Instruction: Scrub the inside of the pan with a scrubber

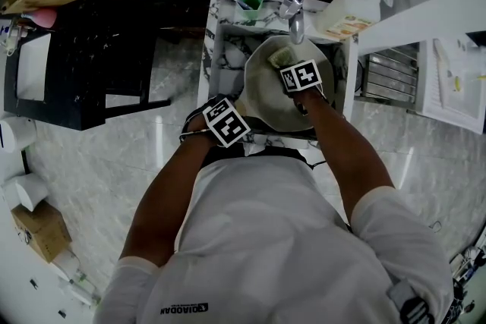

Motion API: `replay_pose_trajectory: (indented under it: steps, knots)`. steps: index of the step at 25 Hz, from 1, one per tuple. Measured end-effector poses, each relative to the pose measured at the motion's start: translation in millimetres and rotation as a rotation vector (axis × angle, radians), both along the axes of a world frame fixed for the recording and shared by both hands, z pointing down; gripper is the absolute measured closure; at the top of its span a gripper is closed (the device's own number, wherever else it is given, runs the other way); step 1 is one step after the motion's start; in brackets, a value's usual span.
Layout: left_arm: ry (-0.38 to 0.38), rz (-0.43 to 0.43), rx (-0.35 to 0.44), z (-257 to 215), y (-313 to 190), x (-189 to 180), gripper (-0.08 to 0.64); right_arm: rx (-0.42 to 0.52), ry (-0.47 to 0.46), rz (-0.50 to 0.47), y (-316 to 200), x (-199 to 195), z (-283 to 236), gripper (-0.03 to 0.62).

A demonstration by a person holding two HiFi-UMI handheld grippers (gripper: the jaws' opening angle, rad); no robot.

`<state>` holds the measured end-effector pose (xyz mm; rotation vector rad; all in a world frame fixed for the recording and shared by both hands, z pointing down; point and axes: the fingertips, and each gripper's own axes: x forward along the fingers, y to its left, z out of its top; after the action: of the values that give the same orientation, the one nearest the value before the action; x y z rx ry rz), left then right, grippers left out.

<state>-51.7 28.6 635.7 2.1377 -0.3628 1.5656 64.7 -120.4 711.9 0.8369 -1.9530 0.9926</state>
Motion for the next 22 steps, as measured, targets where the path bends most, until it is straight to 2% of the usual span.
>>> replay_pose_trajectory:
  steps: [22]
  knots:
    - [0.0, 0.002, 0.001, 0, 0, 0, 0.333, -0.017, -0.167, -0.1, 40, -67, -16, 0.529]
